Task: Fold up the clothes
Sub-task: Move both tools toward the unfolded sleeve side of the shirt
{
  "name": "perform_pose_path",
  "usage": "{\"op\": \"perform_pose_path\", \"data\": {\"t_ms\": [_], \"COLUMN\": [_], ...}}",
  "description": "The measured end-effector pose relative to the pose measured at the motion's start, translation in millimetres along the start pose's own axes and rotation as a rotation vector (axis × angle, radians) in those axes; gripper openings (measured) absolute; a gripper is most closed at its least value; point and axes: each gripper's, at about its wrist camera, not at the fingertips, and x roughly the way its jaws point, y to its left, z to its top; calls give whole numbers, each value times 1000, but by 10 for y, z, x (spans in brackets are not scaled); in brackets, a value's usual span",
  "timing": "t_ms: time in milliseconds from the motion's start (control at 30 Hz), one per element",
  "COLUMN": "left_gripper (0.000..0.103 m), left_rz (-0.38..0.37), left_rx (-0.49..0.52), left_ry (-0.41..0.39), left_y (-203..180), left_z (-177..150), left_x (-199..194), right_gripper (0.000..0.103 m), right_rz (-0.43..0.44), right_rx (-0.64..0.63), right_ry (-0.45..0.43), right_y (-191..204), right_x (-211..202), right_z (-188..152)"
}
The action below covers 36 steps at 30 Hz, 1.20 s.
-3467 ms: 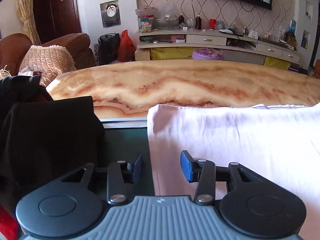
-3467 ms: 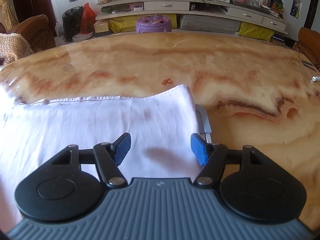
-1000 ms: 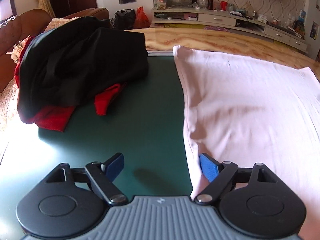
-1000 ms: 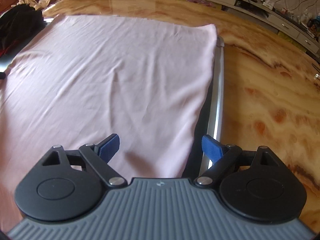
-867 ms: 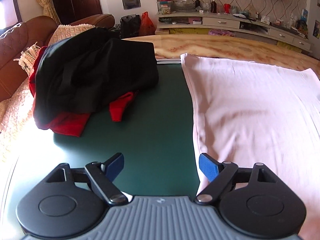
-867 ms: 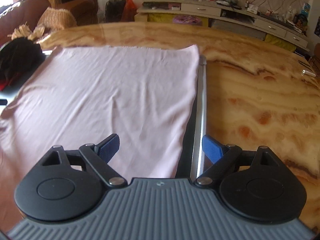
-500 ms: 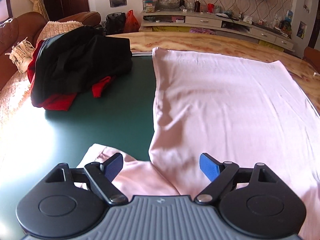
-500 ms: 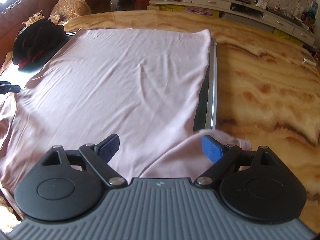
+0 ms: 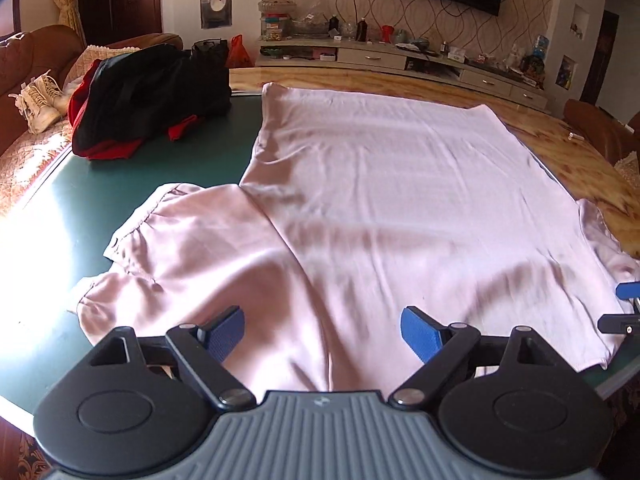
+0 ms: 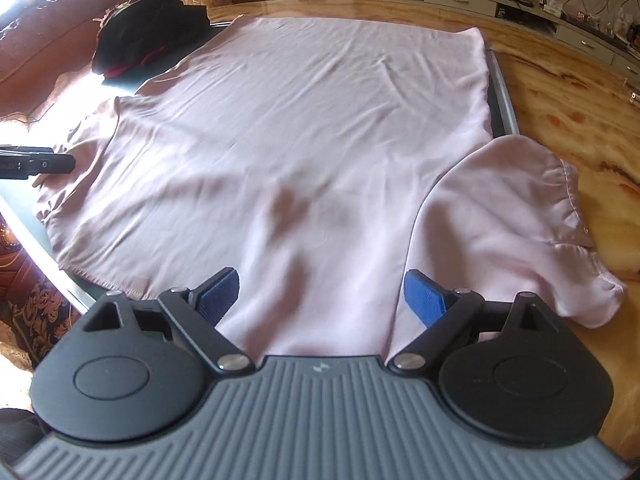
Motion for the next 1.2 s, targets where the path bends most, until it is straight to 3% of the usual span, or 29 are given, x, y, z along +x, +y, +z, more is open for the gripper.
{"op": "perform_pose_path", "data": {"t_ms": [167,300,500,600,767,933,1200], "left_gripper": [89,90,91,91,91,90,90], "left_rz": [78,80,89,77,76,70,46], "left_rx": [58,-28,-65,-75,-89,-156,13], "left_ry": [62,84,96,105,43,63,84], "left_y": [-97,13,62,74,105,272,24], "left_z": [-315,-449,-500,-438,-265,-253,-467], "left_x": [3,-13,-93,-105,-136,30,-24], "right_gripper": [97,97,97,97,97,97,97], "right_rz": [-28,-72,-107,-90,-62,-82,-102], "right_rx": [62,28,11,-4,36,25,48], "right_ry": [31,50,106,72,-22,-22,22], "right_y": [-78,-19,46,94,155,351,490], "right_x": [-16,-46,-32,-95,-200,-22,211], "right_z": [-174,-249,-188,-97,166,276,203]}}
